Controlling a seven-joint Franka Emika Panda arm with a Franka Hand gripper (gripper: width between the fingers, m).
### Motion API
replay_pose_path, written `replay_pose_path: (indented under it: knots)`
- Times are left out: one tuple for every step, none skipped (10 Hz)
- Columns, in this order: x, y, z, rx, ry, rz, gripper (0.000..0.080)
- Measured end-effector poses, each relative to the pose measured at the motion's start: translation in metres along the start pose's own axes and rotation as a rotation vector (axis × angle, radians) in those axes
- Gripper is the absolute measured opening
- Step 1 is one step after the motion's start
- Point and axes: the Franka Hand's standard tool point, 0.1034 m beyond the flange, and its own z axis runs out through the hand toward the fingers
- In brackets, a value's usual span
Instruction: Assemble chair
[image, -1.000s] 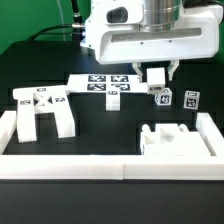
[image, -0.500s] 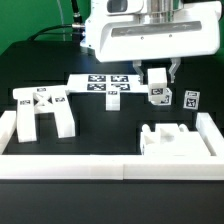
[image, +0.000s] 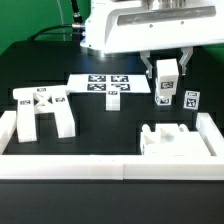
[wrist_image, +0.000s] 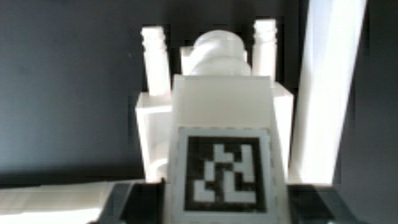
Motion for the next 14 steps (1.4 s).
replay_pose_path:
  knots:
    - [0.001,0.0,0.0,0.0,0.009,0.0,0.0291]
    - [0.004,0.0,0.0,-0.001,0.04,-0.001,0.0291]
    - [0.008,0.0,0.003,-0.002,0.057,-0.017,0.0291]
    - [0.022,-0.003,0.005,-0.004,0.136,-0.033,0.0291]
    - [0.031,-0.009,0.006,-0.003,0.192,-0.043,0.0291]
    - [0.043,-0.015,0.004,-0.004,0.281,-0.054,0.0291]
    - [0.046,-0.019,0.006,-0.005,0.349,-0.063,0.0291]
    - [0.042,-0.016,0.009,-0.009,0.364,-0.062,0.0291]
    - [0.041,-0.016,0.01,-0.009,0.354,-0.062,0.0291]
    - [0.041,-0.016,0.01,-0.009,0.353,-0.062,0.0291]
    - [0.04,-0.016,0.012,-0.009,0.351,-0.063,0.0291]
    - [0.04,-0.024,0.019,-0.008,0.357,-0.079,0.0291]
    - [0.044,-0.033,0.022,-0.008,0.358,-0.105,0.0291]
    - [0.05,-0.047,0.022,-0.012,0.35,-0.141,0.0291]
